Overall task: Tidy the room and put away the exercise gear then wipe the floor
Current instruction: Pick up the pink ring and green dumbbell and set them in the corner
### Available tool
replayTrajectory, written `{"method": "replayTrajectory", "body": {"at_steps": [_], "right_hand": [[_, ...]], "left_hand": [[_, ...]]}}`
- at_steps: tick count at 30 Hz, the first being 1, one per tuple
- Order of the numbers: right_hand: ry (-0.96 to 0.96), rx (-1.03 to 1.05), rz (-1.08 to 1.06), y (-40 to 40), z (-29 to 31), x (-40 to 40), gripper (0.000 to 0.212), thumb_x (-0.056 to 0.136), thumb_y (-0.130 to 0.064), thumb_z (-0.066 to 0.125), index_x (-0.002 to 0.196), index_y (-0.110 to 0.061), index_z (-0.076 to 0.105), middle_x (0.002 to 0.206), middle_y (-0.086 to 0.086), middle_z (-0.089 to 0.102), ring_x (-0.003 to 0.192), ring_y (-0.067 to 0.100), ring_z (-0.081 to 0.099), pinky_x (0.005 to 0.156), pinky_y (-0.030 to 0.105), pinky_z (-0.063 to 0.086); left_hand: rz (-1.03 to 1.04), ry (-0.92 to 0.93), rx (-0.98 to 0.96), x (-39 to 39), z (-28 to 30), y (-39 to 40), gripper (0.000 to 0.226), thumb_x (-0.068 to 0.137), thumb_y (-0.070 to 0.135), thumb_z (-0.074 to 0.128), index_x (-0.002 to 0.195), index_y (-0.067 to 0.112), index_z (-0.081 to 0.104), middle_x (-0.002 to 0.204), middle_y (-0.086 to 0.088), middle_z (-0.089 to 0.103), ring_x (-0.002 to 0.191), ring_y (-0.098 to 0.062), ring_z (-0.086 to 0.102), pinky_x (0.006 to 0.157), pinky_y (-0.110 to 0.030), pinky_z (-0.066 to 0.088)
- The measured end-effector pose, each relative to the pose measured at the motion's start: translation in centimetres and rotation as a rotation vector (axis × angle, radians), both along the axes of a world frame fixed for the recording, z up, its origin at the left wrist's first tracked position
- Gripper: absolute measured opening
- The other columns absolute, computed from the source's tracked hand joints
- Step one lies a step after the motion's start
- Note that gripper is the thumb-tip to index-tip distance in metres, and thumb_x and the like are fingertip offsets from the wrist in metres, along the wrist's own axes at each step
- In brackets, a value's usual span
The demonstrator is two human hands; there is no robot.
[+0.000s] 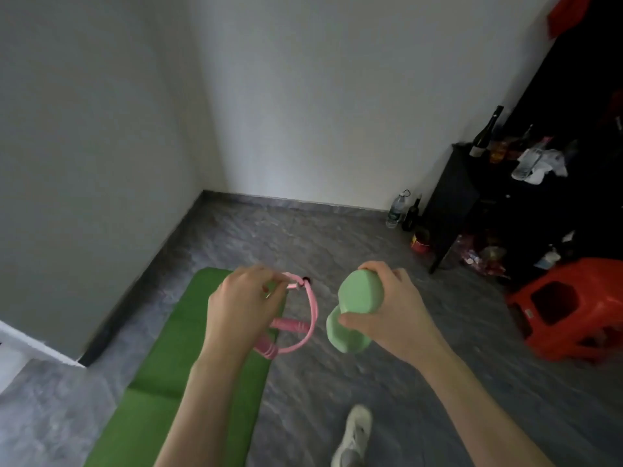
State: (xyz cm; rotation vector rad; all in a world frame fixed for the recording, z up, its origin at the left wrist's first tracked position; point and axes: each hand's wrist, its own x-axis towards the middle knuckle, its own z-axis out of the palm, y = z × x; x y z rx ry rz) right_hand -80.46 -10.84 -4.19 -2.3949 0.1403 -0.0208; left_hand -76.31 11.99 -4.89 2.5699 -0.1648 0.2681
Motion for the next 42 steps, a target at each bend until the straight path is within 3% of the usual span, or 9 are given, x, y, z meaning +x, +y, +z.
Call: {"method": "replayTrajectory", "body": {"at_steps": [8, 17, 21, 28, 31, 34, 39, 42], "right_hand": [[-0.008, -0.015, 0.054, -6.9, -0.5, 17.1, 0.075, 0.057, -0.051, 0.082, 0.117, -0.046, 0.038, 0.111, -0.012, 0.037, 0.095, 0.011, 0.053, 0.08, 0.034, 0.053], [-0.044, -0.089, 0.184, -12.2, -0.4, 34.9, 0.073, 0.053, -0.054, 0.079, 0.113, -0.047, 0.038, 0.108, -0.011, 0.037, 0.093, 0.014, 0.054, 0.078, 0.038, 0.052], [-0.027, -0.051, 0.189, -13.2, -1.2, 41.6, 0.074, 0.052, -0.051, 0.079, 0.115, -0.047, 0.039, 0.109, -0.01, 0.038, 0.094, 0.014, 0.054, 0.08, 0.038, 0.051], [0.057, -0.075, 0.271, -12.9, -3.0, 54.2, 0.073, 0.051, -0.055, 0.075, 0.113, -0.048, 0.037, 0.112, -0.011, 0.039, 0.095, 0.014, 0.055, 0.082, 0.041, 0.053], [0.07, -0.097, 0.292, -12.3, -3.4, 60.8, 0.071, 0.053, -0.054, 0.076, 0.112, -0.047, 0.037, 0.111, -0.01, 0.039, 0.091, 0.014, 0.055, 0.079, 0.039, 0.053], [0.088, -0.132, 0.311, -11.7, -3.4, 67.6, 0.071, 0.054, -0.052, 0.077, 0.111, -0.045, 0.036, 0.108, -0.009, 0.038, 0.089, 0.015, 0.055, 0.077, 0.039, 0.054], [0.053, -0.108, 0.262, -11.0, -2.8, 77.7, 0.07, 0.058, -0.047, 0.08, 0.113, -0.04, 0.038, 0.106, -0.006, 0.039, 0.086, 0.012, 0.054, 0.071, 0.032, 0.051], [0.067, -0.101, 0.241, -10.6, -3.1, 82.7, 0.069, 0.061, -0.044, 0.08, 0.115, -0.037, 0.038, 0.107, -0.004, 0.039, 0.088, 0.015, 0.055, 0.07, 0.031, 0.049]], "left_hand": [[0.031, 0.04, -0.005, 15.7, -1.5, -6.3, 0.013, 0.084, 0.042, 0.063, 0.092, 0.038, 0.073, 0.091, 0.013, 0.067, 0.08, -0.012, 0.061, 0.063, -0.03, 0.049], [0.031, -0.02, -0.085, 30.7, -2.0, -10.3, 0.022, 0.084, 0.019, 0.06, 0.101, 0.021, 0.074, 0.098, 0.003, 0.069, 0.095, -0.017, 0.061, 0.08, -0.038, 0.053], [0.086, 0.03, -0.059, 36.7, -2.8, -10.6, 0.021, 0.086, 0.017, 0.063, 0.104, 0.017, 0.073, 0.103, 0.0, 0.066, 0.1, -0.018, 0.058, 0.084, -0.032, 0.048], [0.063, 0.173, -0.09, 48.8, -5.6, -11.6, 0.023, 0.089, 0.025, 0.057, 0.106, 0.018, 0.072, 0.109, 0.003, 0.063, 0.101, -0.015, 0.057, 0.088, -0.033, 0.048], [0.035, 0.211, -0.115, 55.2, -7.1, -11.5, 0.022, 0.09, 0.027, 0.059, 0.106, 0.02, 0.072, 0.107, 0.002, 0.065, 0.097, -0.014, 0.059, 0.087, -0.031, 0.049], [0.055, 0.284, -0.257, 61.5, -7.1, -11.2, 0.02, 0.089, 0.026, 0.063, 0.104, 0.021, 0.075, 0.102, 0.002, 0.069, 0.088, -0.009, 0.063, 0.079, -0.013, 0.046], [0.166, 0.316, -0.44, 71.5, -6.2, -10.3, 0.018, 0.089, 0.023, 0.062, 0.101, 0.021, 0.075, 0.085, 0.002, 0.069, 0.07, -0.003, 0.059, 0.062, -0.011, 0.042], [0.217, 0.333, -0.457, 76.4, -6.7, -9.7, 0.023, 0.09, 0.023, 0.06, 0.109, 0.019, 0.071, 0.096, -0.001, 0.066, 0.075, -0.005, 0.058, 0.061, -0.012, 0.039]]}}
